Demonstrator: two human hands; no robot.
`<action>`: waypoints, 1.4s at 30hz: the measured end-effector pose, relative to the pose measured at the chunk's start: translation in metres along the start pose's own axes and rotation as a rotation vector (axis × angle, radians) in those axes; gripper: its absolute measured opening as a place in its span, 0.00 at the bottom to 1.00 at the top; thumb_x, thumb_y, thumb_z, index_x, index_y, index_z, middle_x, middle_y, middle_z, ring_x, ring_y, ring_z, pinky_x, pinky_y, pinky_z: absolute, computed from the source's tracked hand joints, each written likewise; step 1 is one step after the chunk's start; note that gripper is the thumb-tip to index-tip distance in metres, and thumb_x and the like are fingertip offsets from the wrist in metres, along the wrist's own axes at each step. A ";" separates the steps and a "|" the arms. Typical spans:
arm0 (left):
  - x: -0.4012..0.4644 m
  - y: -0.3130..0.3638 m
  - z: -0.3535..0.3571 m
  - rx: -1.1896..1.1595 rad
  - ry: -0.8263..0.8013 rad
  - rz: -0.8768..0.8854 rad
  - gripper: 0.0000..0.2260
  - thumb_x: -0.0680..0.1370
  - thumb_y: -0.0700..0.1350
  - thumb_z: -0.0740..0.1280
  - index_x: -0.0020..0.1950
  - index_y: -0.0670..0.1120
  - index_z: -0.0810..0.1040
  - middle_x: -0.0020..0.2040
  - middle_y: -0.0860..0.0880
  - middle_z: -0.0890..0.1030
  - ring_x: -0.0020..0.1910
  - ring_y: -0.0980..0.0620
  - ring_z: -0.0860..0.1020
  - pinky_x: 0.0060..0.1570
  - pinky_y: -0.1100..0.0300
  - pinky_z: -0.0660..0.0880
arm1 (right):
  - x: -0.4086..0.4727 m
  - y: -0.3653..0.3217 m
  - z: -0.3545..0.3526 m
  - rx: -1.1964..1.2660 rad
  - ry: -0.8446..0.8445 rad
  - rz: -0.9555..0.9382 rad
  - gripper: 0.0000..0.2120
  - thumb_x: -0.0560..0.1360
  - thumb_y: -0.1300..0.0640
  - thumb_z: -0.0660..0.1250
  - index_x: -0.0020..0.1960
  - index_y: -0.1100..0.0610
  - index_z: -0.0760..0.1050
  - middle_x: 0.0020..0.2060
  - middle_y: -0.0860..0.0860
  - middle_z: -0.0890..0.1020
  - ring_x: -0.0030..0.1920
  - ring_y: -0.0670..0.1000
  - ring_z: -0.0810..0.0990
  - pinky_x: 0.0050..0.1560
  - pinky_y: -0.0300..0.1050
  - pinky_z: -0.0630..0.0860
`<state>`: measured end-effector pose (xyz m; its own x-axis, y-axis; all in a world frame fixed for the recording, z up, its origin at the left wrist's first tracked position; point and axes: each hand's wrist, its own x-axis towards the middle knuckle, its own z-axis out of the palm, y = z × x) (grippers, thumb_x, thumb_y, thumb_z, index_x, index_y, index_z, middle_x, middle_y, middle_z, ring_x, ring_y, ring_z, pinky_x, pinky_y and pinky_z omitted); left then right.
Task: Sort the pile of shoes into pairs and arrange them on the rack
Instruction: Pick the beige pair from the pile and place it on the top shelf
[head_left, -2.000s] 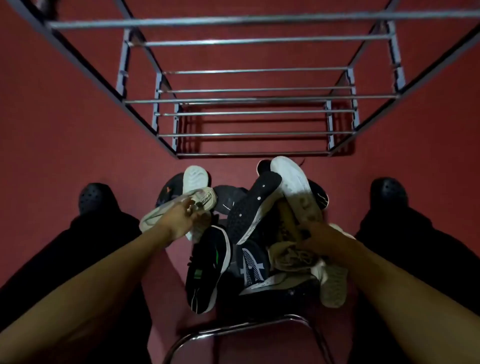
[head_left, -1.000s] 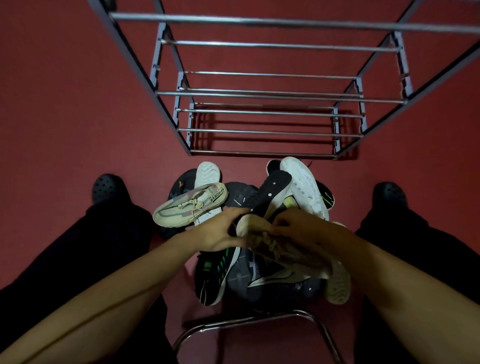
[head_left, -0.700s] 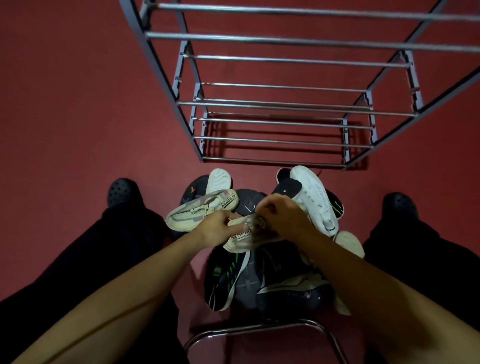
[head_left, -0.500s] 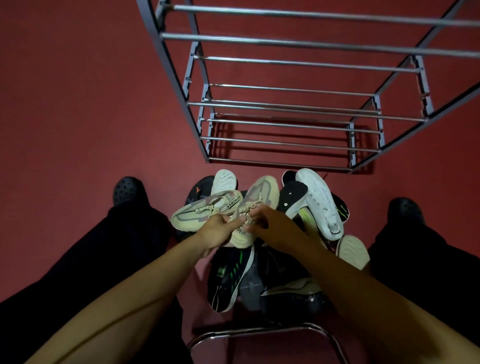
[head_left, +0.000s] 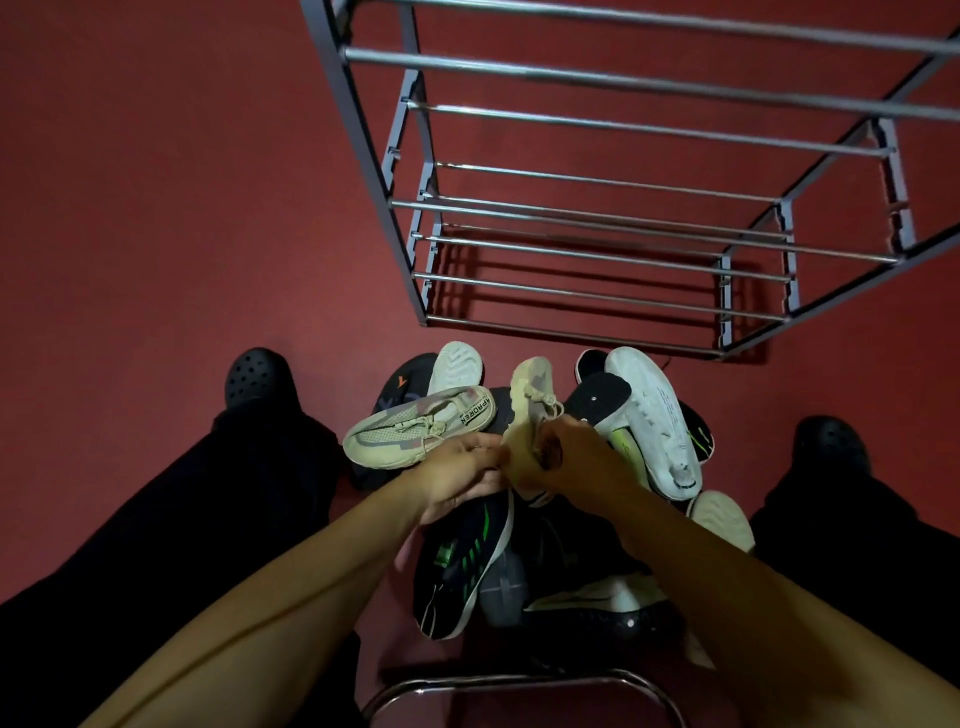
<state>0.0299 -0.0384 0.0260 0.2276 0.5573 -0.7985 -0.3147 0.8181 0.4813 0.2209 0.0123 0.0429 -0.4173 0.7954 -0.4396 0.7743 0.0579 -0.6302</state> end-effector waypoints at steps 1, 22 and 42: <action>0.004 -0.001 -0.001 -0.001 -0.020 0.004 0.09 0.83 0.37 0.64 0.62 0.38 0.77 0.40 0.46 0.80 0.32 0.56 0.75 0.40 0.65 0.79 | 0.001 0.004 -0.002 0.005 0.012 -0.014 0.15 0.65 0.51 0.80 0.42 0.51 0.75 0.39 0.41 0.73 0.37 0.40 0.73 0.35 0.31 0.66; 0.073 0.014 -0.008 0.064 0.374 0.044 0.05 0.81 0.38 0.67 0.49 0.40 0.71 0.27 0.47 0.77 0.18 0.55 0.72 0.20 0.66 0.68 | 0.025 0.026 -0.009 0.350 -0.091 0.115 0.33 0.62 0.47 0.82 0.59 0.46 0.66 0.52 0.41 0.78 0.49 0.39 0.78 0.40 0.27 0.73; -0.092 0.082 -0.005 0.794 0.119 0.319 0.21 0.68 0.38 0.81 0.57 0.41 0.77 0.44 0.50 0.84 0.39 0.59 0.83 0.38 0.67 0.77 | -0.046 -0.055 -0.110 0.236 -0.065 -0.023 0.35 0.63 0.51 0.81 0.66 0.46 0.71 0.45 0.48 0.83 0.41 0.43 0.83 0.43 0.39 0.80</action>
<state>-0.0213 -0.0227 0.1369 0.1257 0.7949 -0.5936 0.4006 0.5067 0.7634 0.2499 0.0391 0.1676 -0.4693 0.7545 -0.4587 0.6349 -0.0727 -0.7691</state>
